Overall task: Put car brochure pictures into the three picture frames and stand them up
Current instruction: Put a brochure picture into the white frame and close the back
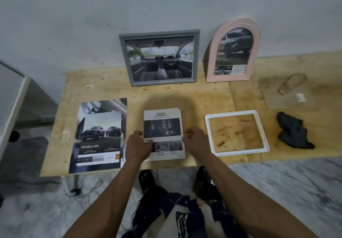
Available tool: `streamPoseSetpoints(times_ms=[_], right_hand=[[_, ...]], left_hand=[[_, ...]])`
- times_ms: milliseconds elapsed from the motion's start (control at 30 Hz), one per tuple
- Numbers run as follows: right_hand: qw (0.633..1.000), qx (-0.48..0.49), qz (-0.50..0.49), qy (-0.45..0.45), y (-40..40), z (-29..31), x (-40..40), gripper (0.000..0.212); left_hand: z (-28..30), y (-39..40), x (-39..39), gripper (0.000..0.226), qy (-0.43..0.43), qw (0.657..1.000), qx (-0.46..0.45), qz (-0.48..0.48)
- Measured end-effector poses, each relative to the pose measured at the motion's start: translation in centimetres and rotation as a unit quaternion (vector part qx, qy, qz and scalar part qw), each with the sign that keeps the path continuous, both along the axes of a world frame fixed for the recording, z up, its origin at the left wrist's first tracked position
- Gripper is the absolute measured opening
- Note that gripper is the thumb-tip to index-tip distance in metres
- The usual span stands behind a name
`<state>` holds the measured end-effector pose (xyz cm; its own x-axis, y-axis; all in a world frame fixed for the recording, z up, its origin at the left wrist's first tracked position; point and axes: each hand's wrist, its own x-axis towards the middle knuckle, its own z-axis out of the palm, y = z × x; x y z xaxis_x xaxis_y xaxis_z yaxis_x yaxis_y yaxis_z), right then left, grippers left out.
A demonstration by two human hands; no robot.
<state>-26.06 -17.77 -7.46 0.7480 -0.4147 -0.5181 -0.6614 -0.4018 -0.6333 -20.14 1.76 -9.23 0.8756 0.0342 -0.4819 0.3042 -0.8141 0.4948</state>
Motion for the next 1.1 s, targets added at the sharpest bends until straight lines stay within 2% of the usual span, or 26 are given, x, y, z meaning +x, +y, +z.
streamPoseSetpoints(times_ms=[167, 267, 333, 433, 533, 700, 867, 900, 967, 1033, 1100], right_hand=[[0.997, 0.04, 0.056, 0.028, -1.3, -0.5, -0.5, 0.034], [0.996, 0.05, 0.06, 0.031, -0.9, -1.1, -0.7, 0.025], [0.996, 0.059, 0.053, 0.04, -0.6, -1.3, -0.6, 0.024], [0.994, 0.085, 0.018, 0.068, -0.2, -1.5, -0.7, 0.043], [0.992, 0.099, -0.024, 0.08, 0.4, -1.6, -0.3, 0.042], [0.985, 0.122, -0.095, 0.07, 1.3, -2.1, 0.3, 0.037], [0.987, 0.126, -0.094, 0.014, 1.8, -0.4, 0.7, 0.03], [0.987, 0.131, -0.097, 0.002, 1.4, 0.2, 0.9, 0.03], [0.986, 0.136, -0.1, -0.012, -0.1, 1.2, 1.2, 0.029], [0.986, 0.134, -0.093, -0.016, -2.3, 2.4, 1.6, 0.028], [0.989, 0.133, -0.069, -0.012, -4.8, 3.9, 1.7, 0.024]], left_hand=[[0.0, -1.7, -1.2, 0.066, 0.014, 0.999, 0.03, 0.037], [0.2, -2.0, -1.6, 0.07, 0.037, 0.998, 0.032, 0.037], [0.3, -2.1, -1.5, 0.069, 0.039, 0.998, 0.028, 0.037], [0.6, -2.1, -1.4, 0.061, 0.048, 0.998, 0.022, 0.039], [0.8, -2.1, -1.3, 0.051, 0.042, 0.998, 0.016, 0.04], [-0.6, -1.0, -0.3, 0.062, 0.085, 0.989, -0.048, 0.11], [-1.3, -0.7, 0.0, 0.033, 0.13, 0.963, -0.145, 0.189], [-1.3, -0.8, 0.3, 0.036, 0.13, 0.959, -0.157, 0.198], [-1.3, -1.1, 1.1, 0.056, 0.11, 0.954, -0.179, 0.212], [-0.6, -2.0, 2.1, 0.076, 0.058, 0.961, -0.181, 0.2], [0.2, -3.1, 3.0, 0.085, -0.009, 0.971, -0.183, 0.152]])
